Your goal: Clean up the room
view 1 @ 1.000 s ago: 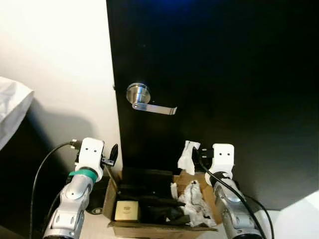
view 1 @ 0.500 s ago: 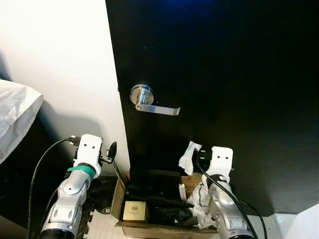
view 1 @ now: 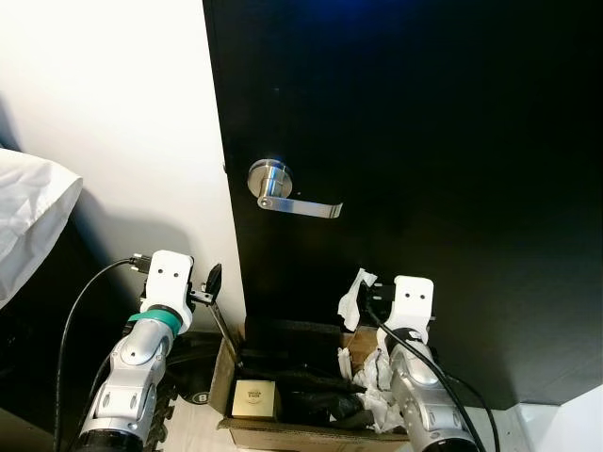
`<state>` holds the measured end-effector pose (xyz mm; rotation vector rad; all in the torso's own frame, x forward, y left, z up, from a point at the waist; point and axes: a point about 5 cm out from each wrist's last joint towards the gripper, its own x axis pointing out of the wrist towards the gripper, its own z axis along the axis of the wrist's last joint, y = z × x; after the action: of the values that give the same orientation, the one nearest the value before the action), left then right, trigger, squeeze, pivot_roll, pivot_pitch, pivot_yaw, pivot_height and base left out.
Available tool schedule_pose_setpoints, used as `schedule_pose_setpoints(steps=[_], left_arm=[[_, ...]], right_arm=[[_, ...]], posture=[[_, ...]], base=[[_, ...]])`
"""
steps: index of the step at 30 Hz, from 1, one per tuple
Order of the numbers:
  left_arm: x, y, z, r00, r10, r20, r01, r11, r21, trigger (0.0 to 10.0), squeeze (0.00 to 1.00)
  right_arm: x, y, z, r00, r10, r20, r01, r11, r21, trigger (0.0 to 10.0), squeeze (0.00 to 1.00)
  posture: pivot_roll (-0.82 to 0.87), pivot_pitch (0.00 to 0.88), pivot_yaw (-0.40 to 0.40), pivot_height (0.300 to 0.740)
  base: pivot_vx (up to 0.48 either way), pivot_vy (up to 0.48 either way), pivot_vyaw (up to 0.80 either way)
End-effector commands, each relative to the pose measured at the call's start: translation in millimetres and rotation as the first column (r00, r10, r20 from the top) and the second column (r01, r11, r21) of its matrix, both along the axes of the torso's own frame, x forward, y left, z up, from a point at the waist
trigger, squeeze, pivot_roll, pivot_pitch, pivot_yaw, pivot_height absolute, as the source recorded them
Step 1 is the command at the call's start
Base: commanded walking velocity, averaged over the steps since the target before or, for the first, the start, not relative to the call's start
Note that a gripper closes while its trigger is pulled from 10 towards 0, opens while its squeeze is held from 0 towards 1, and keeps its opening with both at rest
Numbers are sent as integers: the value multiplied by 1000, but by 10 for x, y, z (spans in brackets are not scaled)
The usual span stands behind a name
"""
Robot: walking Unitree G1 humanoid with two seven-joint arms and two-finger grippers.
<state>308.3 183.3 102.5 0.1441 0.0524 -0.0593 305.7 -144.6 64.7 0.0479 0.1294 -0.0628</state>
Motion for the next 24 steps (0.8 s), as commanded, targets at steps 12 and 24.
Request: schedule_pose_setpoints(steps=[12,24], left_arm=[[-58,4,-70,1000,13,-14,-13,1000,-15,10000,0],[-77,5,-86,1000,15,-15,-15,1000,-12,10000,0]], right_arm=[[-7,45,-30,1000,28,-13,-28,1000,15,10000,0],[6,43,-20,999,39,-14,-38,999,14,10000,0]], posture=[[154,0,42,740],[151,0,33,740]], base=[[-287,0,0],[-291,0,0]])
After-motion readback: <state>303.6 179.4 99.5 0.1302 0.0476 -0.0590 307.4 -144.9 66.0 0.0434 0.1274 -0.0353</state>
